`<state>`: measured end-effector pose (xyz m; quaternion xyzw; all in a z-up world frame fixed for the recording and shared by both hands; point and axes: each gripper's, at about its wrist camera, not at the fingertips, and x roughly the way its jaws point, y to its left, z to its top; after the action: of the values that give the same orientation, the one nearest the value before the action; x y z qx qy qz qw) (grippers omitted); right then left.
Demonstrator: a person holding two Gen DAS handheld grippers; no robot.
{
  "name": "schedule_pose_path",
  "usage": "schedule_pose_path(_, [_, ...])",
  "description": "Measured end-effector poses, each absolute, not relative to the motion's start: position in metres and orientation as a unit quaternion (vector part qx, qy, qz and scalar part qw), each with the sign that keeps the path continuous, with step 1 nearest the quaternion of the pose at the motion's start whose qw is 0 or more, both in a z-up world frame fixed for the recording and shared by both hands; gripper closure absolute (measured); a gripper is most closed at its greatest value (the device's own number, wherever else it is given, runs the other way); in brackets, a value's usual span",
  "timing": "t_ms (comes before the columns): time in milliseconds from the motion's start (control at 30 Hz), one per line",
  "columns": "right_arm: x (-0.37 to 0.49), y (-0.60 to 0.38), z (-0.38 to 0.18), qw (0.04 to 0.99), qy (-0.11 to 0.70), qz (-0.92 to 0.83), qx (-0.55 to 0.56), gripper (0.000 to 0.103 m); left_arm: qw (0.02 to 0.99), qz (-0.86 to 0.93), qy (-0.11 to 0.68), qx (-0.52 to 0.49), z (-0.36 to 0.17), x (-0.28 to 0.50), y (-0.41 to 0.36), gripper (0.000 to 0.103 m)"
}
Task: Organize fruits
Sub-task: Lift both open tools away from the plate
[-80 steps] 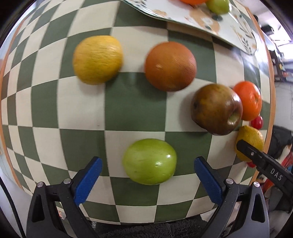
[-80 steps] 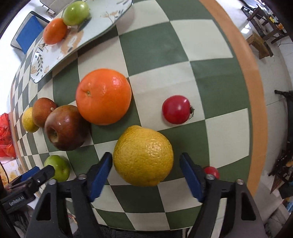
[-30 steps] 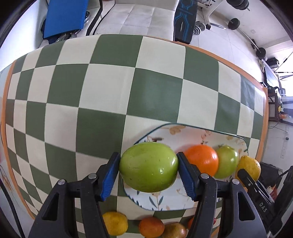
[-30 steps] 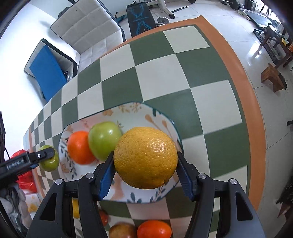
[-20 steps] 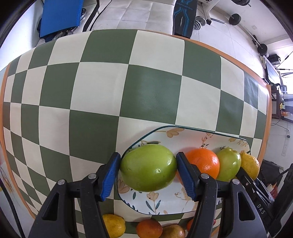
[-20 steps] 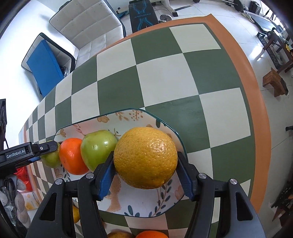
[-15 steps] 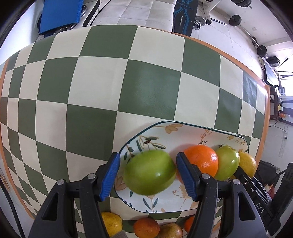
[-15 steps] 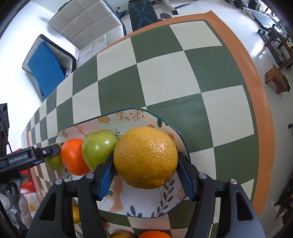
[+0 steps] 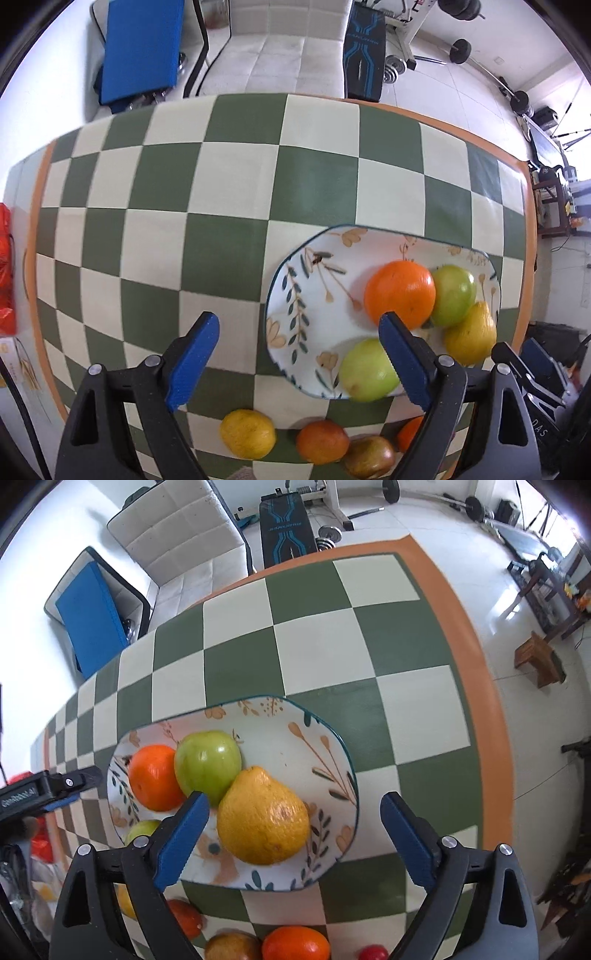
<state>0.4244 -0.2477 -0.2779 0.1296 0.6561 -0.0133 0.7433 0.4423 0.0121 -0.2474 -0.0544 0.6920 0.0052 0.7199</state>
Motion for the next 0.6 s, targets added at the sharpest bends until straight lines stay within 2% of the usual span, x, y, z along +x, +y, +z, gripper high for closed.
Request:
schedule_pose_path(233, [0.381,-0.221,-0.245,0.771,0.634,-0.020,0.056,0.007,0.761,0.008,0.649,-0.010,-0.214,0.386,0.005,0.015])
schedule_pose_path(600, [0.316,-0.206,-0.188,0.800,0.597,-0.018,0.044,0.007,0.813,0.001,0.582,-0.003,-0.153,0.313,0.003,0.015])
